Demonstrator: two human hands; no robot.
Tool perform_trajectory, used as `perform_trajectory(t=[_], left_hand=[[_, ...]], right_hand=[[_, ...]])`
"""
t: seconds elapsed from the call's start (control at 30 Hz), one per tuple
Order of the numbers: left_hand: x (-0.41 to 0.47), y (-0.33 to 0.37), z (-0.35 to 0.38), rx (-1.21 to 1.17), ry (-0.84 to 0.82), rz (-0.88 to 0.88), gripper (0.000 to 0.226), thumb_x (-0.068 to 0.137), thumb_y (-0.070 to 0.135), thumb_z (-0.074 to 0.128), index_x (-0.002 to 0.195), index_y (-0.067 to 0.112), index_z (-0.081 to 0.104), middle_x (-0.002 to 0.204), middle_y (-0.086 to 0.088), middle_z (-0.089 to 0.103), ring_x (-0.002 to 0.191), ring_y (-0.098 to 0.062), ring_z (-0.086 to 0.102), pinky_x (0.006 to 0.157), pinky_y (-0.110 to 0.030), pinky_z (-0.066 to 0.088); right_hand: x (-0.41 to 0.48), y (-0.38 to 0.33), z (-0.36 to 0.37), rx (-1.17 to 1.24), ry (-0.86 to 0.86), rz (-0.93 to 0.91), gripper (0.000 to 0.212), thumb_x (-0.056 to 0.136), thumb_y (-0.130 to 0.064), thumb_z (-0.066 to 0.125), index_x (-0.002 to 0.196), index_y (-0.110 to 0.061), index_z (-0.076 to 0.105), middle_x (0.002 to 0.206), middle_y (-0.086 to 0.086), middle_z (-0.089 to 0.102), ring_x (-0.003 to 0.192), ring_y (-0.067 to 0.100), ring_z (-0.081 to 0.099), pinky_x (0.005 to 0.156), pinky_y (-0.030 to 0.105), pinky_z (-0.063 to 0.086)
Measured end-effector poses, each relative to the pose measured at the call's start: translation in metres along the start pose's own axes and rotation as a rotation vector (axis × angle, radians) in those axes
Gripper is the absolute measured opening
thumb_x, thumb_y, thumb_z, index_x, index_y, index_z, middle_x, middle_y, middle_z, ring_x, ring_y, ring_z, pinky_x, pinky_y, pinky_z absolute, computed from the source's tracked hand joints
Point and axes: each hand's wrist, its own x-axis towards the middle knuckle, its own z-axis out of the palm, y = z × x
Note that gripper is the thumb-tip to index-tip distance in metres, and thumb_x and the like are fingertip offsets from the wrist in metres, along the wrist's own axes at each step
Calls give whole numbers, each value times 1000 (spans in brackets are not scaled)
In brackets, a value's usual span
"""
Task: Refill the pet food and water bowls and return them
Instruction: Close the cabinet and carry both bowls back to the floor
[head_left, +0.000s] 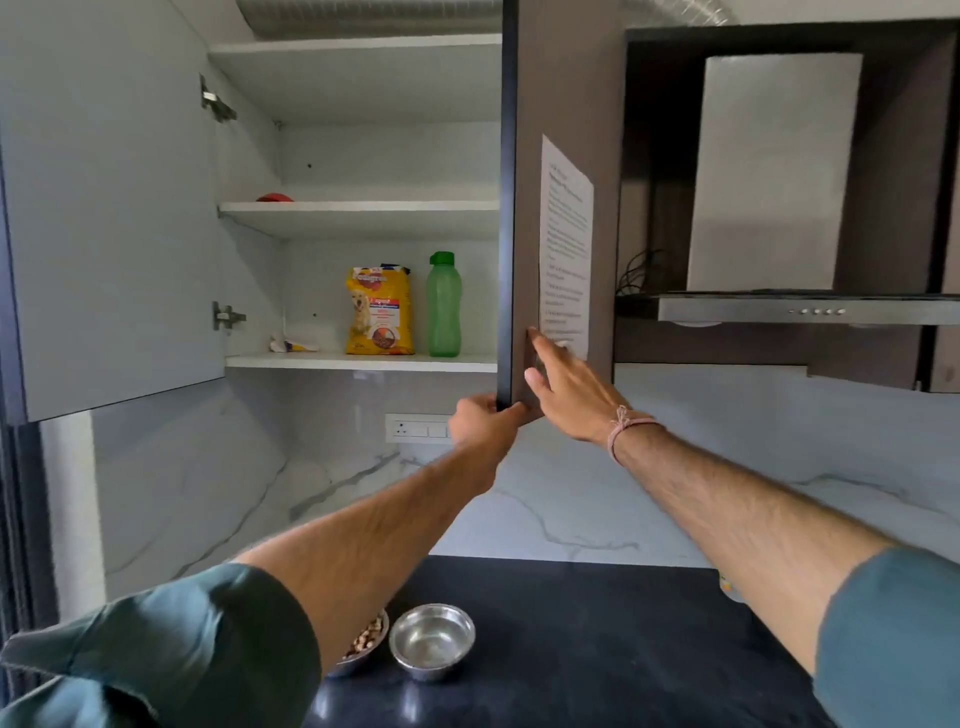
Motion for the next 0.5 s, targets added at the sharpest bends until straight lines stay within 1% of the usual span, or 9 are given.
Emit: perform_trajectory(t=[0.03,0.07,0.17,0.2,0.23,0.27,0.33,0.43,0.5], left_hand=[[8,-2,-10,48,47,52,14,80,27,81,87,16,75,73,5,71,65,-12,62,50,-18,48],[17,-4,-19,82,78,91,17,78,27,83,89,18,74,76,6,72,68,-11,63,51,-17,47],[51,-9,-45,125,137,143,29,82,29,84,101,20,64,88,8,69,79,-5,65,64,-16,51],[65,-13,-54,135,155,143,31,84,30,83,103,22,60,89,8,67,80,-5,63,68,-17,52],[77,-16,-61,141,168,141,31,85,30,82,104,23,58,90,8,65,81,-6,63,71,-19,53],[95,-21,-72,144,177,137,31,86,31,82,104,24,58,91,8,65,82,-7,63,70,-19,52],[116,-26,-84,148,175,144,30,85,31,83,104,24,61,90,9,66,80,-6,63,62,-15,49],[149,-35,-103,188,142,164,29,84,31,84,104,25,62,87,13,65,78,-3,62,57,-12,44],[176,-41,-115,237,112,181,30,84,31,83,107,24,65,86,16,63,77,-3,61,57,-12,43]], right_hand=[[8,-1,10,-3,-9,-18,58,107,-18,47,160,-12,25,163,17,33,144,36,41,111,41,42],[17,-2,21,-11,-22,-29,61,105,-14,51,160,-10,25,163,17,32,146,35,38,114,40,39],[43,-4,55,-51,-67,-41,72,98,-9,61,160,-9,25,167,14,24,151,34,29,120,39,31],[53,-5,69,-71,-78,-47,75,96,-9,64,160,-10,25,167,14,23,151,35,30,121,42,33],[60,-5,79,-97,-87,-49,77,94,-10,66,160,-11,25,168,13,22,149,36,32,119,46,38],[72,-9,94,-123,-89,-47,79,92,-11,67,160,-13,25,168,12,21,148,36,34,115,49,43],[84,-10,109,-146,-82,-32,81,89,-10,68,159,-15,27,167,11,22,145,37,37,107,51,49],[106,-15,134,-208,10,-54,73,85,-8,70,152,-13,41,152,13,40,131,35,48,95,45,57],[122,-18,150,-245,45,-49,70,85,-7,71,149,-14,45,145,12,44,127,31,49,88,39,59]])
